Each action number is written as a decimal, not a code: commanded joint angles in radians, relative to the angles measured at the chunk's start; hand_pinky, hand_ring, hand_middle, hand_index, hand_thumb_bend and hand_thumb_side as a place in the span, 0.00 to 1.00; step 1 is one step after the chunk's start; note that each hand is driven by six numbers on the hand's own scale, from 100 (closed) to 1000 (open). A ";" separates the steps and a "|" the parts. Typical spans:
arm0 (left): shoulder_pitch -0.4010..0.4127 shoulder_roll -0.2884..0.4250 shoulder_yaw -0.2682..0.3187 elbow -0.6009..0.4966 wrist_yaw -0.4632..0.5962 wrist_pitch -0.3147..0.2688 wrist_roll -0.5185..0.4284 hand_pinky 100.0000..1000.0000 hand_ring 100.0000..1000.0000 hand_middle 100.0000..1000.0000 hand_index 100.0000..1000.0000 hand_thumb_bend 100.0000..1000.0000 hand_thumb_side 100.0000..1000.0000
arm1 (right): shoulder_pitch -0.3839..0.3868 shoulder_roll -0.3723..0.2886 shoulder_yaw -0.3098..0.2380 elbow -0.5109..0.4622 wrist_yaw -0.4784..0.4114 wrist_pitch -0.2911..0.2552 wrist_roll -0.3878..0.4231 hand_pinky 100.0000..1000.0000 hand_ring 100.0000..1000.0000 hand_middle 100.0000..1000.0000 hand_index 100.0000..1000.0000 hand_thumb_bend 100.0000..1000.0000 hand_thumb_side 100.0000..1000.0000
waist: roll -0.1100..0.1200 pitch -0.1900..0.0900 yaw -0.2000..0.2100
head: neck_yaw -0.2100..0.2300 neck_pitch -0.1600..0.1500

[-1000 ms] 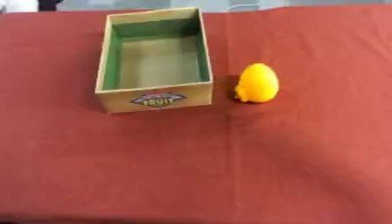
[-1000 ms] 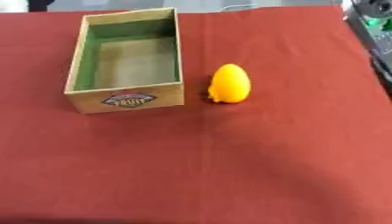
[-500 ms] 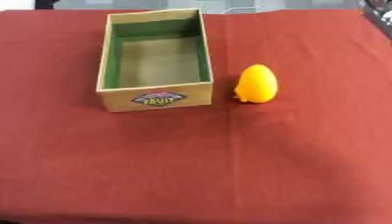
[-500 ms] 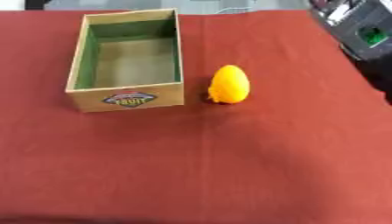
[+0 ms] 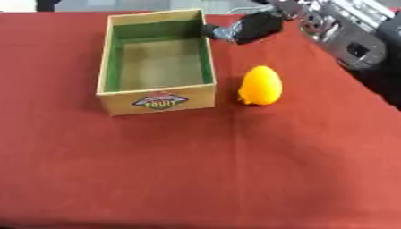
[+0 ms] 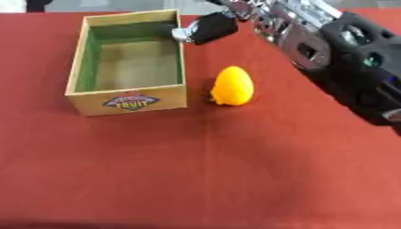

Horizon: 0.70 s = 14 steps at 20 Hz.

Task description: Pick up objects on the table and place them in the box.

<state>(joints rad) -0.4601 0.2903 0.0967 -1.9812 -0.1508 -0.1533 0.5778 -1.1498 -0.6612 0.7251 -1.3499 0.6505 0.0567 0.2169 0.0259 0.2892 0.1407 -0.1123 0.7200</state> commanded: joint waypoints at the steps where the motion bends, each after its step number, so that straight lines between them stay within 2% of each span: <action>1: -0.008 0.021 0.004 -0.019 0.000 0.000 -0.001 0.53 0.56 0.60 0.75 0.02 0.88 | -0.035 0.025 -0.011 0.070 0.052 -0.034 0.046 0.86 0.93 0.83 1.00 0.38 0.74 | 0.002 -0.025 -0.001 | 0.003 -0.001; 6: -0.007 0.019 0.005 -0.019 0.000 0.000 0.001 0.53 0.56 0.60 0.75 0.03 0.88 | -0.054 0.075 -0.055 0.192 0.123 -0.108 0.122 0.87 0.94 0.85 1.00 0.42 0.75 | 0.003 -0.025 -0.002 | 0.005 -0.001; 10: -0.005 0.019 0.007 -0.019 -0.001 0.000 0.002 0.53 0.56 0.60 0.75 0.03 0.88 | -0.082 0.104 -0.117 0.288 0.157 -0.168 0.181 0.87 0.94 0.85 1.00 0.40 0.76 | 0.004 -0.025 -0.006 | 0.008 0.000; 14: -0.004 0.019 0.007 -0.019 -0.001 0.001 0.003 0.53 0.56 0.60 0.75 0.03 0.88 | -0.095 0.112 -0.165 0.338 0.176 -0.228 0.242 0.88 0.94 0.85 1.00 0.41 0.78 | 0.006 -0.025 -0.009 | 0.009 0.000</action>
<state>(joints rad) -0.4577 0.2903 0.0970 -1.9812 -0.1506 -0.1527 0.5787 -1.2165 -0.5399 0.5873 -1.0214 0.8139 -0.1551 0.4413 0.0295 0.2891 0.1307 -0.1069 0.7198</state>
